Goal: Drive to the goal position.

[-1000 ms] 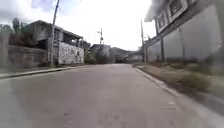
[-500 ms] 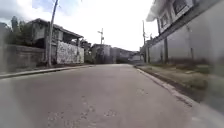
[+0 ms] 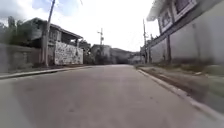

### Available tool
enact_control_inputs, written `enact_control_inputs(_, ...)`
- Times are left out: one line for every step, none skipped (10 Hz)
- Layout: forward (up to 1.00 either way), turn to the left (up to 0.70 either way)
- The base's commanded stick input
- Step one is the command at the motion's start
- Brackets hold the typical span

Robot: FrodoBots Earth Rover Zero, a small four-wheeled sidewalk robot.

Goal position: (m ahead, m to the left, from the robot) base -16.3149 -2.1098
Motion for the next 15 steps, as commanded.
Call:
enact_control_inputs(1.00,-0.32)
enact_control_inputs(1.00,-0.32)
enact_control_inputs(1.00,-0.31)
enact_control_inputs(1.00,-0.07)
enact_control_inputs(1.00,0.00)
enact_control_inputs(1.00,0.00)
enact_control_inputs(1.00,0.00)
enact_control_inputs(1.00,0.00)
enact_control_inputs(1.00,0.00)
enact_control_inputs(1.00,0.00)
enact_control_inputs(1.00,0.00)
enact_control_inputs(1.00,0.00)
enact_control_inputs(1.00,0.00)
enact_control_inputs(1.00,0.00)
enact_control_inputs(1.00,0.00)
